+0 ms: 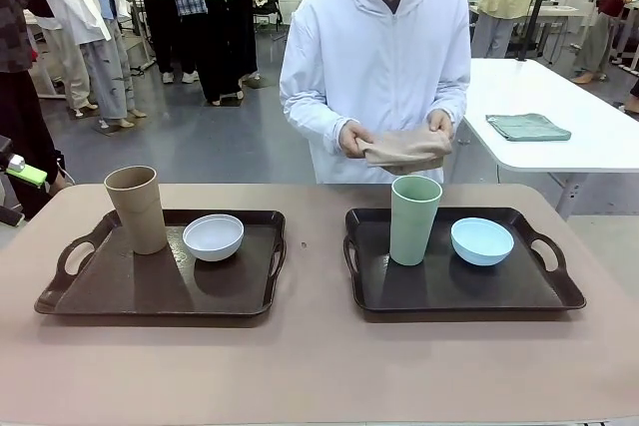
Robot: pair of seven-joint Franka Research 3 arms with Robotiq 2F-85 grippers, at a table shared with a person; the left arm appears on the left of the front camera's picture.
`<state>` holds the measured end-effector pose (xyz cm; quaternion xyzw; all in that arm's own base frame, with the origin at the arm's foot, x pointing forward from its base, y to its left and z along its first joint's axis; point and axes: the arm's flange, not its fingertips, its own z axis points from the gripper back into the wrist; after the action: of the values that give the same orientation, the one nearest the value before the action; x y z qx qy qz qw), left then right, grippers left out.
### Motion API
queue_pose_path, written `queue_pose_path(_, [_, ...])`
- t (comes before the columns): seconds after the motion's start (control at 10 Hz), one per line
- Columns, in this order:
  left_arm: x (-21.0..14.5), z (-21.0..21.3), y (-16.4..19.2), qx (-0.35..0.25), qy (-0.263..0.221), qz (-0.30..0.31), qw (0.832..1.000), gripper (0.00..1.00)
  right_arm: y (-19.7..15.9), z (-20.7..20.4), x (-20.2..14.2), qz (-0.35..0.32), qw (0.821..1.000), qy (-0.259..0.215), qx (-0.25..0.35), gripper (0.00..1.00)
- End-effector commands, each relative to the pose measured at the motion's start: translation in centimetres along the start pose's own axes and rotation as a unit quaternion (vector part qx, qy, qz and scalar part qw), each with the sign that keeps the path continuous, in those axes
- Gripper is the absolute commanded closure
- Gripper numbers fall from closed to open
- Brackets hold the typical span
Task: Set up a tray with a mat and arrange the tableware.
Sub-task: Pick up the Picnic Bowl and Reusable plastic cup from the Handle tray in front of the human's position and hold them in the air.
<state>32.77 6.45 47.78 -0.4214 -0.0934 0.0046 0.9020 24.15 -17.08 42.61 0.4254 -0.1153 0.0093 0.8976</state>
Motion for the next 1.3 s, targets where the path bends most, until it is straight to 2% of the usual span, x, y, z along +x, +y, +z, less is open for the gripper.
queue_pose_path(0.0, [-0.2, 0.1, -0.1, -0.008, -0.003, -0.002, 1.0, 0.0, 0.1, -0.1, 0.0, 0.003, 1.0, -0.009, 0.013, 0.0])
queue_pose_path(0.7, [0.0, 0.0, 0.0, 0.0, 0.0, 0.0, 1.0, 0.0, 0.0, 0.0, 0.0, 0.0, 1.0, 0.0, 0.0, 0.0])
queue_pose_path(0.9, [0.4, -2.8, -4.9, 0.038, 0.033, -0.093, 0.994, 0.0, 2.7, -0.7, 2.1, 0.027, 0.998, 0.035, -0.04, 0.0])
queue_pose_path(1.0, [0.2, -4.2, -8.4, 0.052, 0.054, -0.171, 0.982, 0.0, 5.1, -1.4, 3.0, 0.041, 0.995, 0.05, -0.07, 0.0])
queue_pose_path(1.1, [-0.2, -5.7, -11.0, 0.083, 0.048, -0.207, 0.974, 0.0, 7.0, -2.2, 3.7, 0.054, 0.99, 0.062, -0.111, 0.0])
queue_pose_path(1.2, [-0.2, -7.1, -13.4, 0.094, 0.067, -0.248, 0.962, 0.0, 8.3, -3.0, 4.6, 0.05, 0.986, 0.073, -0.144, 0.0])
